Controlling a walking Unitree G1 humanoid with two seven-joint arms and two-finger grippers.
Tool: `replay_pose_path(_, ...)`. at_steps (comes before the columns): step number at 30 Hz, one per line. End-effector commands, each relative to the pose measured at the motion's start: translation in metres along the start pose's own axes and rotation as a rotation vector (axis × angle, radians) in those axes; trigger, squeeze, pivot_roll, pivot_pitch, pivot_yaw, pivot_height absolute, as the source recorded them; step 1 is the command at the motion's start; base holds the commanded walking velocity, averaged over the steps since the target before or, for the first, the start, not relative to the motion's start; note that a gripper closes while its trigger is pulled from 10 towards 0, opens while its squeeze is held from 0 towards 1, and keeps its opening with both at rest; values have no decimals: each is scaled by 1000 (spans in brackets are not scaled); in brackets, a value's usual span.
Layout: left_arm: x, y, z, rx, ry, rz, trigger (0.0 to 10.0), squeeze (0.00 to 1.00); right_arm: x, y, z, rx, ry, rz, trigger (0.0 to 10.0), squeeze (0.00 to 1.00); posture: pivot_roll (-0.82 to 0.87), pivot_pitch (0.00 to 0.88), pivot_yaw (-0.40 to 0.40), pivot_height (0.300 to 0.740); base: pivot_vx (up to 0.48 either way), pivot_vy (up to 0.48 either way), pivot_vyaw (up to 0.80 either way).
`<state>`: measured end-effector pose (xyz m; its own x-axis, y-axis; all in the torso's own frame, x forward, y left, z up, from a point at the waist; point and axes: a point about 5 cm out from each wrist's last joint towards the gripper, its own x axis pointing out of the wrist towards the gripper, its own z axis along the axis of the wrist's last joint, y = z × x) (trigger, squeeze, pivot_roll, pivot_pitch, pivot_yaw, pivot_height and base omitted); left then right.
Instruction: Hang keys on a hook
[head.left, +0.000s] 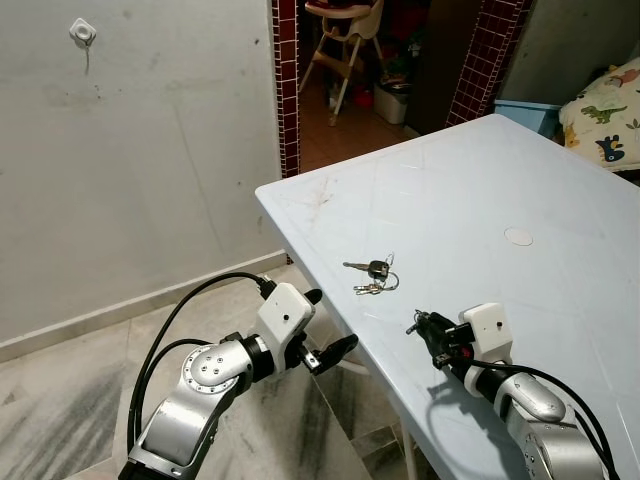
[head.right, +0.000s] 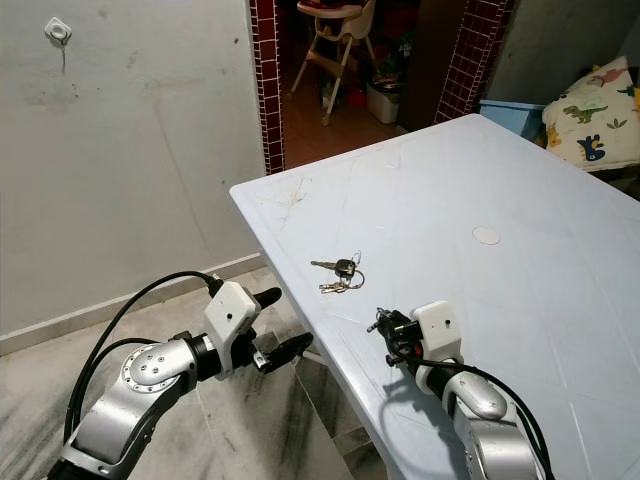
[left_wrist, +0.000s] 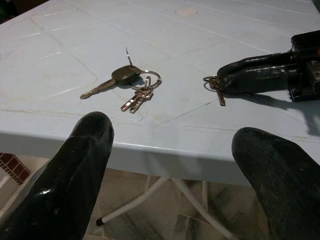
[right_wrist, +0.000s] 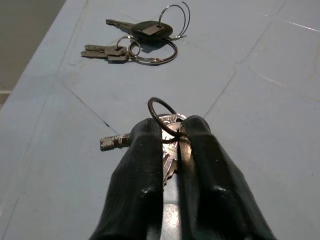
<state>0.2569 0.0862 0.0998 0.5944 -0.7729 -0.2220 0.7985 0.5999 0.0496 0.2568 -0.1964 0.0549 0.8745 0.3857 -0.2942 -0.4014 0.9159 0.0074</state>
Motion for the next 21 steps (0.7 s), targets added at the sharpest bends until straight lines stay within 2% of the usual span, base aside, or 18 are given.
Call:
replay_pose_path(1, 0, -2, 1, 10, 3, -20, 10000, 0, -4, 1, -15, 37, 73, -7, 0, 0, 80, 0, -9, 740, 0, 0, 0)
replay_pose_path(5, 0, -3, 1, 10, 3, -20, 10000, 0, -3, 1, -15, 42, 76, -16, 0, 0, 81, 0, -9, 740, 0, 0, 0)
replay_pose_path(14, 0, -3, 1, 8, 5, -18, 10000, 0, -1, -1, -14, 127, 71, -76, 0, 0, 79, 0, -11, 740, 0, 0, 0)
replay_pose_path(21, 0, -4, 0, 7, 5, -17, 10000, 0, -3, -6, -2, 218, -22, -145, 0, 0, 74, 0, -12, 740, 0, 0, 0)
